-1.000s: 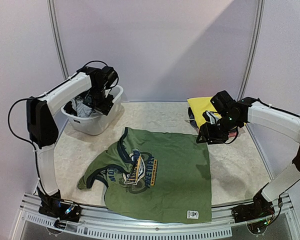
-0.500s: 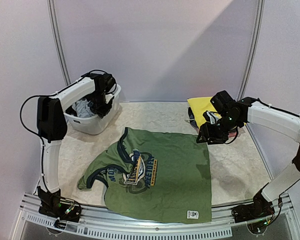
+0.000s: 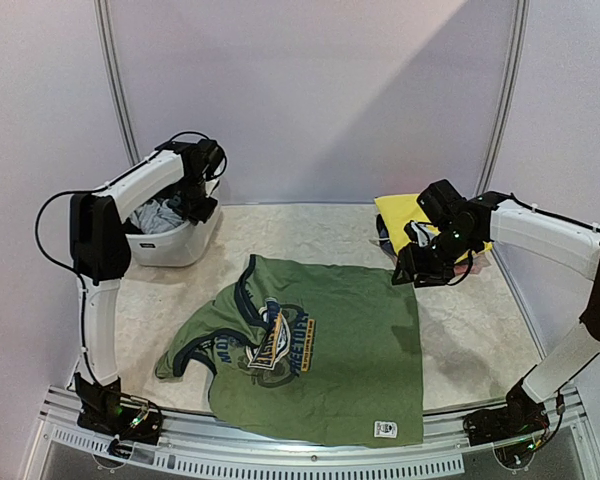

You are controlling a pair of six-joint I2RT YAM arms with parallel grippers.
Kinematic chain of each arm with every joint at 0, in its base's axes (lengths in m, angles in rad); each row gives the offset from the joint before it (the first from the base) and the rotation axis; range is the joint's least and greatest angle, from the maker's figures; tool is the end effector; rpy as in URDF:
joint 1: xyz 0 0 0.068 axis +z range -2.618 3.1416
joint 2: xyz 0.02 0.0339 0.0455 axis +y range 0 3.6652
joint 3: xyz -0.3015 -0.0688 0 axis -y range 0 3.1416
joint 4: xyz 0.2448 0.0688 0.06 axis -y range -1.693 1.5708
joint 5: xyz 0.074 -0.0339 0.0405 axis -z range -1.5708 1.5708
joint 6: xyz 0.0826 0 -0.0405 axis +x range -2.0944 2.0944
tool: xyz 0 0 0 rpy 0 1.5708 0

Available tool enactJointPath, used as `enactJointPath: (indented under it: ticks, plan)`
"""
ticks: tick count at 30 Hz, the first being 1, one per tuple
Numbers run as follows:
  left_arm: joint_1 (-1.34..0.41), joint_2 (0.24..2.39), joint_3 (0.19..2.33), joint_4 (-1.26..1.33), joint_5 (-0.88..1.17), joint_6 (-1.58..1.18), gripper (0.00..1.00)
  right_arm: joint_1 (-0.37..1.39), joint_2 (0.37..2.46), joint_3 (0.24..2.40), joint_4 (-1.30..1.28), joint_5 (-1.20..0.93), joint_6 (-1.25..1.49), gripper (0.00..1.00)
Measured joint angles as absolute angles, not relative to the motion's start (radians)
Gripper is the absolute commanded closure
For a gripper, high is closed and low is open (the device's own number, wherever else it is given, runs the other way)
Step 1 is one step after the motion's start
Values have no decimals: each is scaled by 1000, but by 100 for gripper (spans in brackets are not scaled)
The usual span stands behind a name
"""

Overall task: Fold and stack the mixed laundry pile
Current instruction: Move the bin to the corner of the board.

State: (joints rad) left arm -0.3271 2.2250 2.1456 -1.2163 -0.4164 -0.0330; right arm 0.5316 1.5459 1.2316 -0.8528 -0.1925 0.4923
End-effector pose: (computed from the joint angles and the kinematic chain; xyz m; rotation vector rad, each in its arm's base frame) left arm 0.4775 -0.1267 0.2492 0.3241 2.7378 0.5045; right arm 0.2719 0.1783 0.2537 -0.1118 2.8352 0.5232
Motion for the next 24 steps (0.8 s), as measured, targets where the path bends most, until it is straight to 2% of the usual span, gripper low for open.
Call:
enactJointPath:
  ticks: [4, 8, 10, 13, 14, 17, 24]
  plan:
    - [-300, 2223, 2146, -1239, -427, -90, 100, 532, 1546, 1231, -854, -192, 488, 40]
    - [-266, 2223, 2149, -1267, -438, -134, 95, 532, 1543, 1229, -859, -188, 483, 40]
    - [-262, 2224, 2152, -1289, -435, -133, 83, 532, 1533, 1218, -862, -183, 480, 40]
    - [-262, 2224, 2154, -1304, -434, -167, 56, 532, 1511, 1199, -871, -174, 477, 40]
    - [-258, 2224, 2154, -1315, -424, -198, 50, 532, 1501, 1190, -873, -170, 476, 40]
    - [-252, 2224, 2153, -1338, -407, -265, 39, 532, 1469, 1157, -876, -164, 472, 40]
    - [-255, 2188, 2173, -1353, -404, -323, 20, 532, 1414, 1047, -876, -172, 471, 39]
